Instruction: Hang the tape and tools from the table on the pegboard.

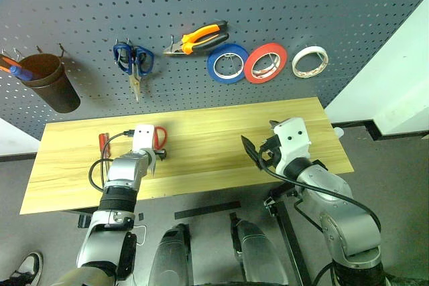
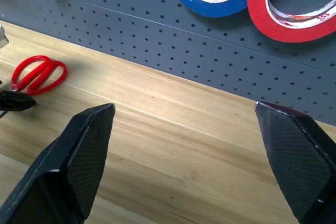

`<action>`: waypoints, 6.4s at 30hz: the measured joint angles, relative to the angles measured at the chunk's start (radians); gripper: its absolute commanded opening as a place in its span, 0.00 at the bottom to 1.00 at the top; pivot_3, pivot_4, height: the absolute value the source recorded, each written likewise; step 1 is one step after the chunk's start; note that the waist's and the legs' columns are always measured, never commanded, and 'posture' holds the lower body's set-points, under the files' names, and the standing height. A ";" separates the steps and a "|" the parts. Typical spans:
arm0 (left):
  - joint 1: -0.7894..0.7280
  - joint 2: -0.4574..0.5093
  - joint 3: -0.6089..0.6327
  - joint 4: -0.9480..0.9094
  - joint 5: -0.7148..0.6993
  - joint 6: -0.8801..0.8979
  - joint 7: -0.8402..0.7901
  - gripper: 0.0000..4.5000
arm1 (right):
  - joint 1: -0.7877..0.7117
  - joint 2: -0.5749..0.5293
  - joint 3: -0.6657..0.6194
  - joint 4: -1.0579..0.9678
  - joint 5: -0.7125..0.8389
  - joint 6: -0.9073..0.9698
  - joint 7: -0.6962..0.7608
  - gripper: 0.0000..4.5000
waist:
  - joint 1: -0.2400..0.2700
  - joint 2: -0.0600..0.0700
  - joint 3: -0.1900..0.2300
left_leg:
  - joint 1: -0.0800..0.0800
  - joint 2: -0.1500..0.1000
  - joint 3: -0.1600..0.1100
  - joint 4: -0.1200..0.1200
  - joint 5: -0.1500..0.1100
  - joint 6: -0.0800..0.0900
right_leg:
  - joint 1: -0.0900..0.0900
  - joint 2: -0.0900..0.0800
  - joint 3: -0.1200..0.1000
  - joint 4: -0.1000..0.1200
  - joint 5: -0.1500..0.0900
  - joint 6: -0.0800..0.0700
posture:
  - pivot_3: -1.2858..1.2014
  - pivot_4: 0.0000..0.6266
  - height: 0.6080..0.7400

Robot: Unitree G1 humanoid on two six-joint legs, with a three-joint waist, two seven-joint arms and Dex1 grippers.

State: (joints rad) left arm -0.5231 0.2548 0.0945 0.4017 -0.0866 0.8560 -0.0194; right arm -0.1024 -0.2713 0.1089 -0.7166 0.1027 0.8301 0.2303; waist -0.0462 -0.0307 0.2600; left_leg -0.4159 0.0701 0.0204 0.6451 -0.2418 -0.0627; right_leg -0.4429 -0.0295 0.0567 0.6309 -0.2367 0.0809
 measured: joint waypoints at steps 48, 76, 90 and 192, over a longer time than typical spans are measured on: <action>0.227 0.019 -0.155 -0.364 0.103 -0.007 -0.060 0.24 | -0.027 0.002 0.000 0.047 -0.021 -0.061 -0.052 1.00 | -0.018 0.006 0.008 | -0.012 -0.003 -0.002 -0.014 0.000 -0.001 | -0.018 0.000 0.001 -0.003 -0.001 0.003 | 0.51 0.37 0.86; 0.410 0.092 -0.258 -0.574 0.470 -1.016 0.184 0.24 | -0.092 -0.066 -0.103 0.215 -0.003 -0.245 0.045 1.00 | 0.004 -0.003 -0.043 | -0.011 -0.004 0.000 -0.009 0.001 -0.002 | -0.016 0.000 0.002 0.001 0.002 0.003 | 0.51 0.21 0.86; 0.366 0.075 -0.136 -0.492 0.490 -1.056 0.219 0.24 | -0.086 -0.076 -0.105 0.218 0.001 -0.248 0.061 1.00 | 0.004 -0.004 -0.048 | -0.008 -0.004 -0.001 0.005 0.001 -0.002 | -0.005 0.000 0.002 0.003 0.006 0.006 | 0.51 0.23 0.86; 0.266 -0.027 0.147 -0.468 0.200 -0.507 0.149 1.00 | -0.079 -0.084 -0.052 0.221 0.048 -0.253 0.117 1.00 | 0.013 -0.007 -0.056 | 0.008 -0.003 -0.001 0.006 0.001 -0.001 | 0.009 0.000 0.002 0.008 0.007 0.007 | 0.53 0.27 0.86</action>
State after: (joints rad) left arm -0.2573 0.2277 0.2413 -0.0666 0.1133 0.3488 0.1295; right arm -0.1812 -0.3550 0.0567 -0.4957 0.1507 0.5774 0.3470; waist -0.0335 -0.0375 0.2044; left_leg -0.4075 0.0667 0.0191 0.6513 -0.2412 -0.0642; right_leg -0.4340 -0.0291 0.0591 0.6385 -0.2301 0.0877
